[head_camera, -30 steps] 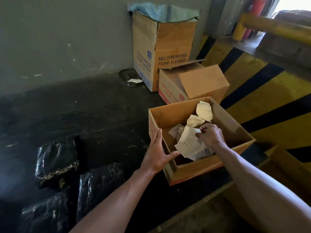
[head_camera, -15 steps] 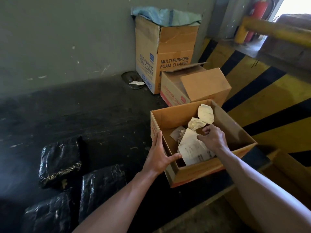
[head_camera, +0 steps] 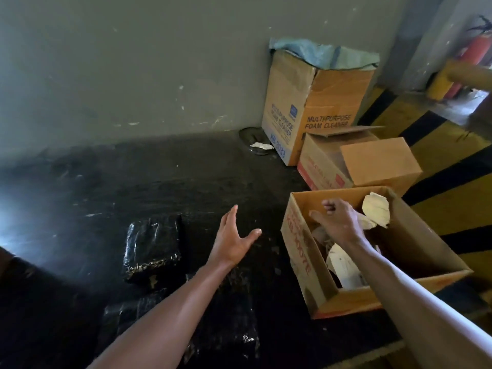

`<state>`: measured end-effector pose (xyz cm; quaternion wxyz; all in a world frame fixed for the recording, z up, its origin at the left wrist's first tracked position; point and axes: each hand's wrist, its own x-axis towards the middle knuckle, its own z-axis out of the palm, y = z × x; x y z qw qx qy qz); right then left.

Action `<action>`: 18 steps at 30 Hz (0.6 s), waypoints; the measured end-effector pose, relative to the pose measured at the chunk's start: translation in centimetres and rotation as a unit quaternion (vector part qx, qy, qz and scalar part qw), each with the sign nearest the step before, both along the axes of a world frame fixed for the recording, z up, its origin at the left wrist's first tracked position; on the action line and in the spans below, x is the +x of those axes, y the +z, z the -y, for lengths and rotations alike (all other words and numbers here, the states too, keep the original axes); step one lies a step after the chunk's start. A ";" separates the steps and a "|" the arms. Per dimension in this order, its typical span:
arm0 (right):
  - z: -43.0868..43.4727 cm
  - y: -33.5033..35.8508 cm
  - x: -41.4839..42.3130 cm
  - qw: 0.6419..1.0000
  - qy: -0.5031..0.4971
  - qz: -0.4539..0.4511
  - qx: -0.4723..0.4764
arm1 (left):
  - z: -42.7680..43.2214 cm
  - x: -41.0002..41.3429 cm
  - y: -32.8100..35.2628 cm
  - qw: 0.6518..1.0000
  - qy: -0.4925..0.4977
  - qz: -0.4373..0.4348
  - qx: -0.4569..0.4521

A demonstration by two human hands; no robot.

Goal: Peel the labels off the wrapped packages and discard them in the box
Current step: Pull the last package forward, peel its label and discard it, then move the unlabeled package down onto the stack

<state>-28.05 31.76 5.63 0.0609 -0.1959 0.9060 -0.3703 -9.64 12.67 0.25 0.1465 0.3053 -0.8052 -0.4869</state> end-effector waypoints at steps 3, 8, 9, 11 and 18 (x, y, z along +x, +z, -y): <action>5.9 0.2 3.0 0.999 0.045 -0.014 0.008 | 5.1 3.5 -0.4 0.998 0.065 0.012 0.012; 16.7 -2.0 9.3 0.992 0.118 0.028 0.019 | 13.3 9.8 -2.2 0.985 0.164 0.039 0.046; 18.5 -2.9 10.6 0.989 0.136 0.047 0.021 | 14.7 11.1 -2.8 0.981 0.180 0.043 0.052; 21.9 -5.2 12.9 0.983 0.161 0.082 0.032 | 17.2 13.6 -4.4 0.976 0.201 0.058 0.064; 29.5 -13.0 18.9 0.961 0.186 0.189 0.079 | 22.7 18.1 -10.0 0.954 0.248 0.081 0.146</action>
